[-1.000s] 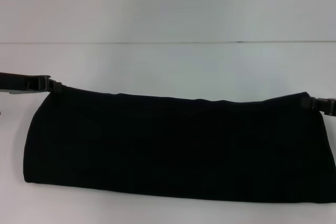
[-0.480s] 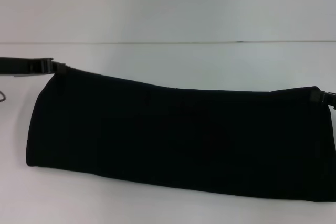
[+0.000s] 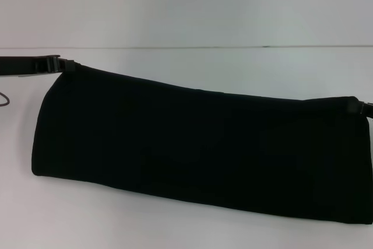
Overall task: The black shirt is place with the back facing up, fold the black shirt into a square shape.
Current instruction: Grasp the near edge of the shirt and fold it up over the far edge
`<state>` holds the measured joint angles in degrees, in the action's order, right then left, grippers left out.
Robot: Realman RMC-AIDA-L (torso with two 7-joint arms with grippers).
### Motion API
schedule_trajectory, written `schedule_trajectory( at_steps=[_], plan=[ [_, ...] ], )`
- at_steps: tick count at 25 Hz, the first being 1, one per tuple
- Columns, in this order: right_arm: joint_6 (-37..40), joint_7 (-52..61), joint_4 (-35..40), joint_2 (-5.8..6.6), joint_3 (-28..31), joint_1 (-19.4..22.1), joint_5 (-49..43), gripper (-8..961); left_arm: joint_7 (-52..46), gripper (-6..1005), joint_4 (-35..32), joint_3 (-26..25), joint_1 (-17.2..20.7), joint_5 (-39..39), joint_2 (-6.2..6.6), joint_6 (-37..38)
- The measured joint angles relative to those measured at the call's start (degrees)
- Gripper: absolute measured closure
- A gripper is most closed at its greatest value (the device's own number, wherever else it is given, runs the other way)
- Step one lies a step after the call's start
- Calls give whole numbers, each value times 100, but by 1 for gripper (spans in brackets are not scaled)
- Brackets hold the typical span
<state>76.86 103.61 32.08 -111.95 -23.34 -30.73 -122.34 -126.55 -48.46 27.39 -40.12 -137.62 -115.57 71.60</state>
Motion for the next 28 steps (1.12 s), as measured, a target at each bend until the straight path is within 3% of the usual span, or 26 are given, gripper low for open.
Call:
schedule_trajectory(
  at_steps=[10,18,28],
  plan=[
    [150,-16,44,31,52,2,41,926,153,921,-177,-294,14,286,65,570],
    [152,-79,44,42,120,16,84,927,270,915,-163,-296,-7,522,78,598],
    [-184,-56,-15,10,42,27,40,927,569,908,727,-44,-194,554,84,-422]
  ],
)
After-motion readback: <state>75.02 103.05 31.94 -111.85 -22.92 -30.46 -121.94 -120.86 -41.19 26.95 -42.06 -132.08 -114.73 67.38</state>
